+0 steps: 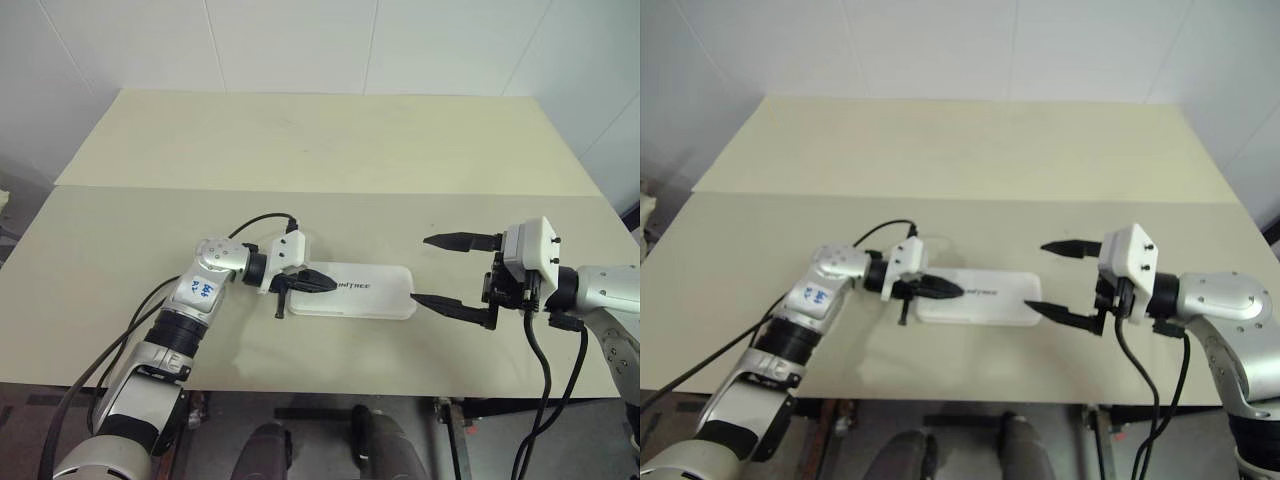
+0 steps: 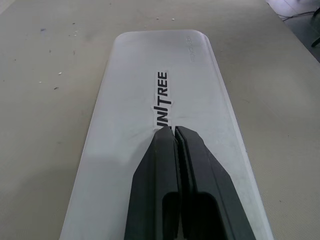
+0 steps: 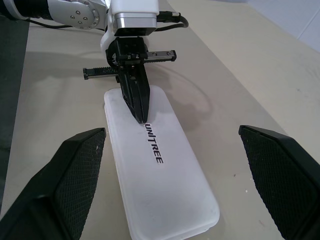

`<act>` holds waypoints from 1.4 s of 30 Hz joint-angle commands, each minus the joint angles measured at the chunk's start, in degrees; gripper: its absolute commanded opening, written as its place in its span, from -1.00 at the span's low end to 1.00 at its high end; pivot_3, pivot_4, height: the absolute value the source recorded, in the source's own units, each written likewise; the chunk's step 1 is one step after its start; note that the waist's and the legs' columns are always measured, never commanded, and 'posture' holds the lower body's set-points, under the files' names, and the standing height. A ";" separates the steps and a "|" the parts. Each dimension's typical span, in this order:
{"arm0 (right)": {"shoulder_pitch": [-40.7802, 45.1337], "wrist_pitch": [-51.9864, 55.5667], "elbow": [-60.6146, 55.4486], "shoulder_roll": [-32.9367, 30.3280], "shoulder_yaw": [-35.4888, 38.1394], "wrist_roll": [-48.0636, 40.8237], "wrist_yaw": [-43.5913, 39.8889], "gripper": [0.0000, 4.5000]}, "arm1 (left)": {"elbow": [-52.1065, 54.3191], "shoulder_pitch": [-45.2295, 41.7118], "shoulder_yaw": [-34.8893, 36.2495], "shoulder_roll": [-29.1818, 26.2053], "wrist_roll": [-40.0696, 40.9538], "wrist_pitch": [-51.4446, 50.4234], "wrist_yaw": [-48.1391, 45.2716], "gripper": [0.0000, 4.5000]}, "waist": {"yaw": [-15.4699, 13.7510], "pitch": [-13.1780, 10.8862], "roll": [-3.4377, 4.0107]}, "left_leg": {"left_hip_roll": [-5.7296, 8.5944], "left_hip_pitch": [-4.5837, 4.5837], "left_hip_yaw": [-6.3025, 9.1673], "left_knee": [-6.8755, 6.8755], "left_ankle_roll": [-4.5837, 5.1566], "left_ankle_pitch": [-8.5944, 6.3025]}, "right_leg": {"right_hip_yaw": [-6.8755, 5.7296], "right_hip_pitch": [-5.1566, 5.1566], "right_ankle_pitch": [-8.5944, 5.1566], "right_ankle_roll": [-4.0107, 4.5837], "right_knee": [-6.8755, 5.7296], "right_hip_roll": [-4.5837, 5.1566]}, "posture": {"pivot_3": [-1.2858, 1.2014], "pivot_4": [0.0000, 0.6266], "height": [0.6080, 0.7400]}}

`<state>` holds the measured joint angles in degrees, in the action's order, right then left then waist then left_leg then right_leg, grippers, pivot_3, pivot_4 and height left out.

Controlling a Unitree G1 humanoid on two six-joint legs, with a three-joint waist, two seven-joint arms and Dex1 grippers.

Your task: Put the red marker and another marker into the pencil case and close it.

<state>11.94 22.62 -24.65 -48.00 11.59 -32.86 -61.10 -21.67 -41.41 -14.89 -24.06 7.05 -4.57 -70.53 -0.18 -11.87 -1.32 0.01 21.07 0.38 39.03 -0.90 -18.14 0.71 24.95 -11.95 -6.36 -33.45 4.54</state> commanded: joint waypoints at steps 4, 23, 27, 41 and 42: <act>-0.56 0.50 -2.83 0.10 1.37 -1.97 2.16 1.00 | 2.73 1.32 -4.15 -1.41 -1.58 -5.96 -3.35 -0.99 | 0.14 0.01 0.01 | -0.01 -0.15 0.09 -0.01 0.01 -0.01 | -0.09 -0.26 -0.01 0.01 0.10 0.00 | 0.03 -0.52 1.00; -3.56 -11.21 8.79 5.00 2.05 1.93 -0.13 1.00 | 21.39 21.19 22.32 -12.89 16.82 -20.48 2.28 -0.99 | 0.61 -0.01 0.02 | -0.12 -0.08 0.30 -0.15 -0.01 -0.04 | -0.25 -0.13 -0.09 0.13 0.09 -0.01 | 0.03 -0.52 1.00; -3.11 -13.08 11.39 4.59 2.06 2.06 -1.31 1.00 | 22.34 24.49 25.91 -13.94 18.52 -17.03 2.78 -0.99 | -0.15 -0.04 0.07 | -0.11 0.01 0.33 -0.09 -0.04 -0.02 | -0.30 -0.03 -0.11 0.18 0.04 0.01 | 0.03 -0.52 1.00; -3.10 -14.73 14.85 2.49 2.54 1.89 -5.22 1.00 | 26.11 24.11 28.68 -13.89 23.31 -14.84 5.23 -0.14 | 0.21 -0.04 0.07 | -0.12 -0.04 0.34 -0.08 -0.05 -0.02 | -0.34 -0.17 -0.17 0.29 0.12 0.02 | 0.03 -0.52 1.00; -3.03 -14.79 15.11 2.37 2.67 1.88 -5.48 1.00 | 26.54 24.08 28.55 -13.81 23.64 -15.05 5.38 0.04 | 0.21 -0.04 0.07 | -0.12 -0.04 0.34 -0.08 -0.05 -0.01 | -0.35 -0.17 -0.17 0.28 0.12 0.02 | 0.03 -0.52 1.00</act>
<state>8.36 8.76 -9.23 -44.56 12.25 -30.27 -66.10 2.36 -16.76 13.01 -37.91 29.02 -19.85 -65.66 0.03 -11.91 -1.25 -0.11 21.02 0.71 38.96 -0.95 -18.15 0.36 24.78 -12.12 -6.07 -33.33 4.57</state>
